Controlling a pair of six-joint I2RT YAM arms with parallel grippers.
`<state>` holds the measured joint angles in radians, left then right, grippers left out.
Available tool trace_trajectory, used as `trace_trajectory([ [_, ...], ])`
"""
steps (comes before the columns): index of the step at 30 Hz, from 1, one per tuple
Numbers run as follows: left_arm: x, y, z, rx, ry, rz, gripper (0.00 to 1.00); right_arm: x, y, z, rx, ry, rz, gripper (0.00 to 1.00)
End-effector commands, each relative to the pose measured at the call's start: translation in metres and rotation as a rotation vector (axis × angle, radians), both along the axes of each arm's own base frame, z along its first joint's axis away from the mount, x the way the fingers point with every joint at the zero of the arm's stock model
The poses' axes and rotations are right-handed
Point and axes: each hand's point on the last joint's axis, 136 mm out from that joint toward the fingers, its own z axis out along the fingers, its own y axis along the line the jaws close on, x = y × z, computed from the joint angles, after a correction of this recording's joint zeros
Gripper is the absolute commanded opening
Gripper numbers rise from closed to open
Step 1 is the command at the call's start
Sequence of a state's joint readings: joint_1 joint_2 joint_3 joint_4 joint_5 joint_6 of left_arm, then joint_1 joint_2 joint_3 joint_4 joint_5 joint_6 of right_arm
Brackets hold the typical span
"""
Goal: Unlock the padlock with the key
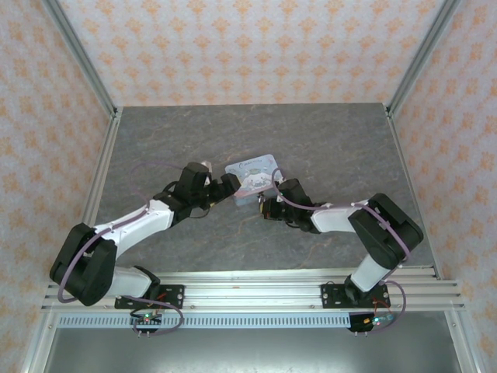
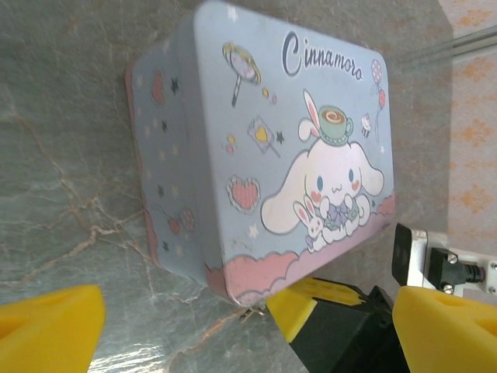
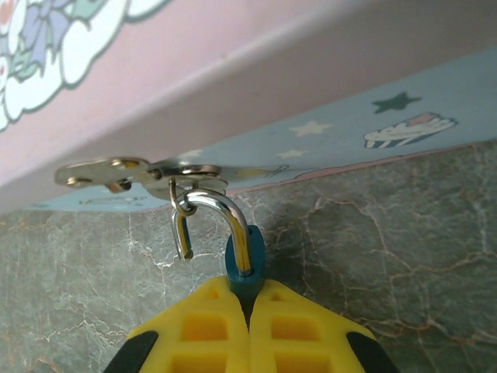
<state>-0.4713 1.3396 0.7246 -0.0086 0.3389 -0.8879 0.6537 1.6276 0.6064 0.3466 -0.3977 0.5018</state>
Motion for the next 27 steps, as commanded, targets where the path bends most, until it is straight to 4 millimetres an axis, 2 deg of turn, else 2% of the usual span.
trace_trajectory([
  [1,0.005,0.014,0.007,0.145,-0.025,0.001,0.96,0.003,-0.009,0.003,0.029,0.01,-0.077,0.0],
  [7,0.013,0.015,0.007,0.31,-0.025,-0.029,0.97,0.002,-0.017,-0.002,0.07,0.037,-0.146,0.0],
  [14,0.014,0.014,-0.004,0.529,-0.007,-0.059,1.0,0.002,-0.027,-0.005,0.114,0.06,-0.218,0.0],
  [27,0.023,0.004,-0.02,0.689,-0.009,-0.069,1.0,0.001,-0.037,-0.006,0.15,0.07,-0.27,0.0],
])
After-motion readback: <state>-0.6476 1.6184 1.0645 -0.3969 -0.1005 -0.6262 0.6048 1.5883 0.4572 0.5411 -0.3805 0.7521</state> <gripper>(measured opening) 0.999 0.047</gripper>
